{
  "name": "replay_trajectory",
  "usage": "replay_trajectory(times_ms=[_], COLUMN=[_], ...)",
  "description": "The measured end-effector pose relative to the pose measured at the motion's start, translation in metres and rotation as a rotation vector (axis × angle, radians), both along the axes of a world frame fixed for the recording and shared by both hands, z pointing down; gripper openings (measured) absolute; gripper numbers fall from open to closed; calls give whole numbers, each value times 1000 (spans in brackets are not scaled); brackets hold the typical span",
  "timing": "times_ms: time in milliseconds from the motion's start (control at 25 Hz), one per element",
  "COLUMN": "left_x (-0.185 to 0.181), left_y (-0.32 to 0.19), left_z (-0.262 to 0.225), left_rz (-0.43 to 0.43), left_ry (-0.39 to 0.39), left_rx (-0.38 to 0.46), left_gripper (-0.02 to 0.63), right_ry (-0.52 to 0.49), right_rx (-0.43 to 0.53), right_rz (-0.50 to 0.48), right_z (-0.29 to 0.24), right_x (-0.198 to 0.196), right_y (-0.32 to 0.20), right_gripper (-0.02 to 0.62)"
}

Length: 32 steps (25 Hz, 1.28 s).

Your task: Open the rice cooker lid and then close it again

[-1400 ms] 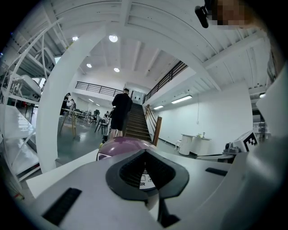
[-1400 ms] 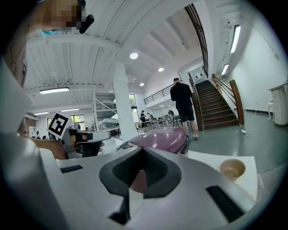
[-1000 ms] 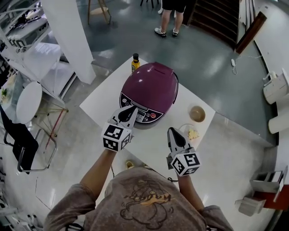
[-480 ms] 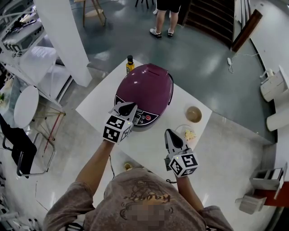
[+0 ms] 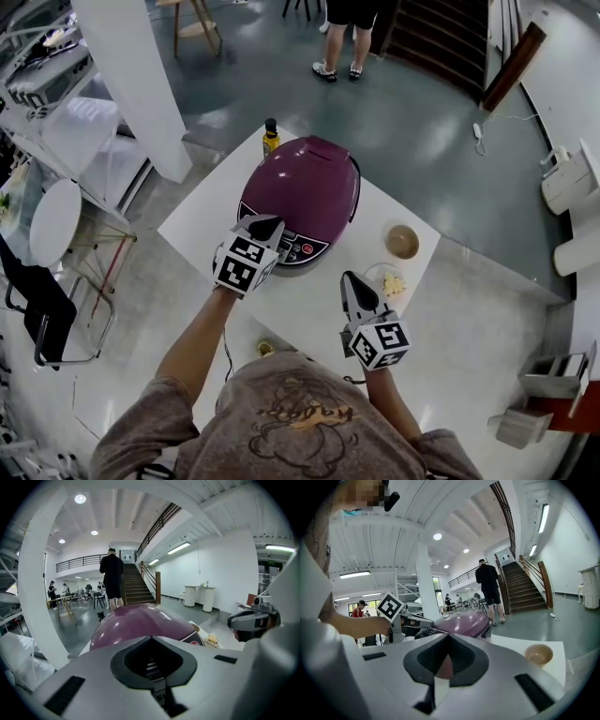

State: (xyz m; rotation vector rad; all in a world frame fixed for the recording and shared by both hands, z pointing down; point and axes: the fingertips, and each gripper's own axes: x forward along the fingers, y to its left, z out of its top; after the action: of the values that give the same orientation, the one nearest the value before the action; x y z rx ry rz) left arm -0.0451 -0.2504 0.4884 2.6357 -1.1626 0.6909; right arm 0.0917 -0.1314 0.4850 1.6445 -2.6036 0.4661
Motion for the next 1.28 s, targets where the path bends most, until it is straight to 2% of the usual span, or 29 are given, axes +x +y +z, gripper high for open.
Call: replay_trajectory(times_ms=[280, 520, 1040, 1280], left_x=[0, 0, -1, -2], left_y=[-2, -1, 1, 1], left_z=[1, 1, 0, 2], left_rz=[2, -8, -46, -37], left_ry=[0, 33, 45, 48], left_rx=[-6, -46, -50, -56], left_gripper=[21, 21, 20, 20], right_ry=[-3, 2, 12, 14], right_rx=[-6, -9, -16, -15], right_rz=[3, 2, -7, -8], right_z=[1, 4, 7, 7], right_x=[2, 2, -3, -4], right_y=[-3, 0, 2, 0], right_gripper=[2, 2, 2, 2])
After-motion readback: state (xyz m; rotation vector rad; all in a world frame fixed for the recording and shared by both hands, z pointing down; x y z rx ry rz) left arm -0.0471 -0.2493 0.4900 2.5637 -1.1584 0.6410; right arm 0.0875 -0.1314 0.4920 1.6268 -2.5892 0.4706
